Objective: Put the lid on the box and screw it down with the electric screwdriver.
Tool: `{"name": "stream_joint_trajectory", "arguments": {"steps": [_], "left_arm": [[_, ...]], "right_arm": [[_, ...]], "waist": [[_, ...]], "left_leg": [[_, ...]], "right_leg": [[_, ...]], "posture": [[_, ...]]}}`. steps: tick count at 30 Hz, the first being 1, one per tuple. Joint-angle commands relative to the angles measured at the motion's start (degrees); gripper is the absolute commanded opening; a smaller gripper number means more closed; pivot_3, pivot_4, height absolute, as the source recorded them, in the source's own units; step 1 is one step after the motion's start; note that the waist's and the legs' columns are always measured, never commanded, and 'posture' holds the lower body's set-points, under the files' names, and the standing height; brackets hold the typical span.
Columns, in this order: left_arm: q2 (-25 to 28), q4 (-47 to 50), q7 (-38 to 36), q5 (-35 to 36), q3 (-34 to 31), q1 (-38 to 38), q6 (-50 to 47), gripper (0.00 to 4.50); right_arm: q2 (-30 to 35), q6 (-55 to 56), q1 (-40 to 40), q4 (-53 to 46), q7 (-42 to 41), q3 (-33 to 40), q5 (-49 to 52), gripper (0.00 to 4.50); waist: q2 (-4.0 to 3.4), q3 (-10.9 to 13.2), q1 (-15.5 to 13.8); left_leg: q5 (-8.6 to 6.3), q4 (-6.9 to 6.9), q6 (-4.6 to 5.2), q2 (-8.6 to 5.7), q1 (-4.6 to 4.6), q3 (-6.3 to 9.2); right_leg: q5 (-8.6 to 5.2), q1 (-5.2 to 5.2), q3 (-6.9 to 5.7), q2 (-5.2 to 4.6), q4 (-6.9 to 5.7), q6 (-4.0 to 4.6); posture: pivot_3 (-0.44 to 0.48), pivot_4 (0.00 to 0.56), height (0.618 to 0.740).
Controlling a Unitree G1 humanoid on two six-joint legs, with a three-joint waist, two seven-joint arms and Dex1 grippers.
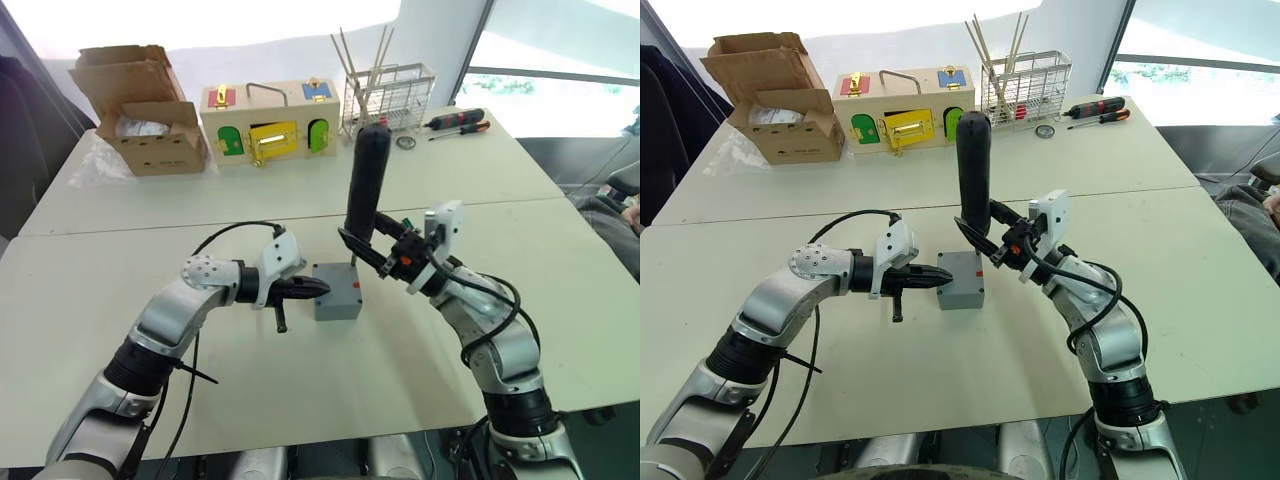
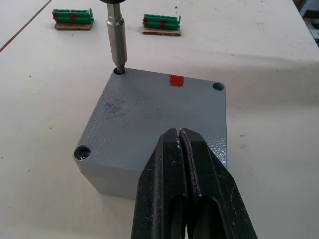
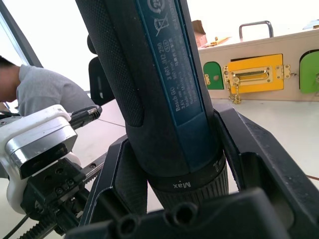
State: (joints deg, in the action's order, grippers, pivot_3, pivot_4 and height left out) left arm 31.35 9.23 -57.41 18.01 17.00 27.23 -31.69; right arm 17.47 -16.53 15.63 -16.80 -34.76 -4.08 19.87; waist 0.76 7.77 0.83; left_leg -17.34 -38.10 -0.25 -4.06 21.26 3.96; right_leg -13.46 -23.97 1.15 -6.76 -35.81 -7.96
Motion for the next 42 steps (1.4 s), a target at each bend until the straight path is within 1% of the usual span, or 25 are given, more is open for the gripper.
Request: {"name": "stream_joint_trajectory", "arguments": {"steps": [1, 7, 8, 14, 18, 21, 24, 38, 42], "left_arm": [[0.5, 1.1, -0.4, -0.2, -0.2, -0.5, -0.1, 0.00], [0.7, 1.3, -0.4, 0.0, -0.3, -0.6, -0.5, 0.00], [0.8, 1.3, -0.5, 0.0, -0.3, -0.6, -0.5, 0.00], [1.5, 1.4, -0.8, -0.3, -0.1, -0.3, -0.7, 0.00], [1.6, 1.7, -1.0, -0.2, -0.1, -0.2, -0.9, 0.00], [1.6, 1.8, -1.1, -0.3, -0.1, -0.1, -1.1, 0.00], [1.5, 1.8, -1.2, -0.3, -0.1, 0.1, -1.2, 0.00], [1.5, 1.8, -1.0, -1.0, 0.2, -0.5, -1.3, 0.00], [1.4, 2.0, -0.9, -1.0, 0.2, -0.6, -1.4, 0.00]], "right_arm": [[-0.9, -4.5, -3.4, 5.3, -0.7, -2.8, 0.7, 1.84], [-2.3, -2.1, -4.3, 6.0, 0.5, -2.0, 0.2, 1.84], [-3.9, -1.9, -4.4, 5.7, 1.5, -1.2, 1.4, 1.84], [-5.0, -0.3, -7.0, 4.8, 1.7, -3.9, -0.3, 1.84], [-4.9, 0.5, -8.0, 5.3, 1.5, -5.0, -1.7, 1.84], [-4.5, 0.9, -8.3, 6.7, 1.5, -5.7, -3.5, 1.84], [-4.3, 0.9, -8.0, 8.2, 1.9, -6.2, -5.1, 1.84], [-4.7, 1.8, -7.1, 11.3, 2.3, -7.4, -8.2, 1.84], [-5.3, 2.0, -8.0, 11.9, 2.0, -7.9, -8.2, 1.84]], "waist": [[0.00, 0.0, 0.0], [-0.01, 0.0, 0.0], [-0.01, 0.0, 0.0], [-0.04, 0.0, 0.2], [-0.05, 0.0, 0.3], [-0.04, 0.0, 0.3], [-0.02, -0.1, 0.3], [0.08, -0.4, 0.3], [0.14, -0.5, 0.2]], "left_leg": [[0.00, 0.00, 0.00, 0.00, 0.00, 0.00], [-0.01, 0.04, 0.01, 0.01, 0.00, 0.01], [-0.01, 0.04, 0.01, 0.01, 0.00, 0.02], [-0.02, 0.09, 0.02, 0.03, -0.01, 0.01], [-0.05, 0.22, 0.06, 0.05, -0.32, 0.01], [-0.08, 0.53, 0.11, 0.06, -0.91, 0.00], [-0.08, 0.69, 0.10, 0.09, -1.01, 0.00], [-0.08, 0.77, 0.10, 0.26, -1.07, 0.00], [-0.08, 0.79, 0.10, 0.28, -1.11, 0.00]], "right_leg": [[0.00, 0.00, 0.00, 0.00, 0.01, 0.00], [0.00, 0.00, -0.01, 0.00, 0.05, 0.00], [0.00, 0.01, -0.01, 0.00, 0.06, 0.00], [0.00, 0.07, -0.01, 0.03, 0.24, 0.00], [0.00, 0.39, -0.02, 0.07, 0.43, 0.00], [-0.06, 0.87, -0.02, 0.07, 0.63, 0.01], [-0.11, 0.88, -0.02, 0.07, 0.63, 0.04], [-0.15, 0.90, -0.03, 0.09, 0.65, 0.08], [-0.15, 0.95, -0.04, 0.09, 0.69, 0.09]], "posture": [[0.000, 0.150, 0.734], [0.000, 0.150, 0.734], [0.000, 0.150, 0.734], [0.000, 0.150, 0.734], [0.000, 0.150, 0.734], [0.000, 0.150, 0.734], [0.000, 0.150, 0.734], [0.000, 0.150, 0.734], [0.000, 0.150, 0.734]]}}
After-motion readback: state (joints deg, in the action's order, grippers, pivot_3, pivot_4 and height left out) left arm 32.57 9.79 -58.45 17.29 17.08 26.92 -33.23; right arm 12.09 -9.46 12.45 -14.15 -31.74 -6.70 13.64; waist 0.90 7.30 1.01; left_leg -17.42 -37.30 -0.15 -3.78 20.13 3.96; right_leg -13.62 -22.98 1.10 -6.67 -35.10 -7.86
